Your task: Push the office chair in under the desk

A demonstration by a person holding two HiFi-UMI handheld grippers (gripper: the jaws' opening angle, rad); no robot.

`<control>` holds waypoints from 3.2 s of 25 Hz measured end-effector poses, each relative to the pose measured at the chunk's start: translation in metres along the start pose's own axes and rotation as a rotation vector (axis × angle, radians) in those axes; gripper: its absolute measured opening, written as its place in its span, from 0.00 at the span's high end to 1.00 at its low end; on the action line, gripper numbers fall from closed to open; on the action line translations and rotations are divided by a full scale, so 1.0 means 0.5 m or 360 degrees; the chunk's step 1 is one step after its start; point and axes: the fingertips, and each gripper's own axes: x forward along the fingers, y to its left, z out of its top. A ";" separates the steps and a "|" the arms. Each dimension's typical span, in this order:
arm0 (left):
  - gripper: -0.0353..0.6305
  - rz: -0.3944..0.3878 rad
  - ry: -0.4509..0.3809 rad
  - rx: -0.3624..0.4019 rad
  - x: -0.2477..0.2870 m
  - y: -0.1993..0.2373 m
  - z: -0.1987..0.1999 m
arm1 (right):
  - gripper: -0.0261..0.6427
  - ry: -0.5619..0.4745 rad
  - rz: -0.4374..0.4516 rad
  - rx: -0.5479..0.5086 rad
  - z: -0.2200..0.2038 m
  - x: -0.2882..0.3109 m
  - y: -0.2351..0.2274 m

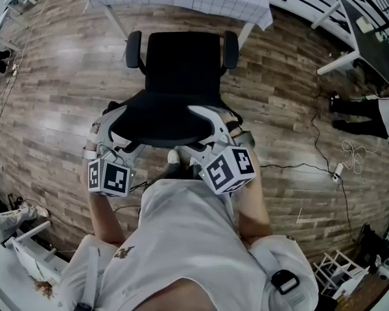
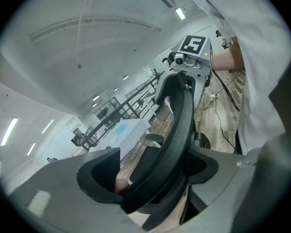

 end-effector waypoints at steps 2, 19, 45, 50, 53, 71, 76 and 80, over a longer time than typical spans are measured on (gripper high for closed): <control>0.38 0.0004 0.0002 0.0001 0.002 0.003 -0.001 | 0.42 -0.0003 -0.0001 0.0002 0.002 0.001 -0.002; 0.38 -0.0080 0.0042 0.0011 0.019 0.022 -0.011 | 0.40 0.0004 -0.0013 0.0049 -0.001 0.017 -0.025; 0.37 -0.0044 0.0042 0.0037 0.092 0.090 -0.022 | 0.43 0.0083 -0.0038 0.0033 -0.029 0.059 -0.104; 0.37 -0.0026 0.0033 0.0032 0.108 0.106 -0.017 | 0.45 0.0110 -0.0041 -0.0008 -0.038 0.065 -0.124; 0.37 -0.0023 0.0018 0.0026 0.113 0.115 -0.021 | 0.45 0.0109 -0.0030 -0.0015 -0.038 0.072 -0.132; 0.33 0.0013 0.0006 -0.0016 0.152 0.170 -0.025 | 0.46 0.0176 0.0044 0.0012 -0.048 0.103 -0.177; 0.33 0.0008 -0.0001 -0.0012 0.164 0.189 -0.032 | 0.46 0.0192 0.0028 0.0008 -0.050 0.121 -0.197; 0.33 -0.0003 0.0007 -0.0012 0.170 0.205 -0.039 | 0.46 0.0206 0.0036 0.0017 -0.048 0.134 -0.210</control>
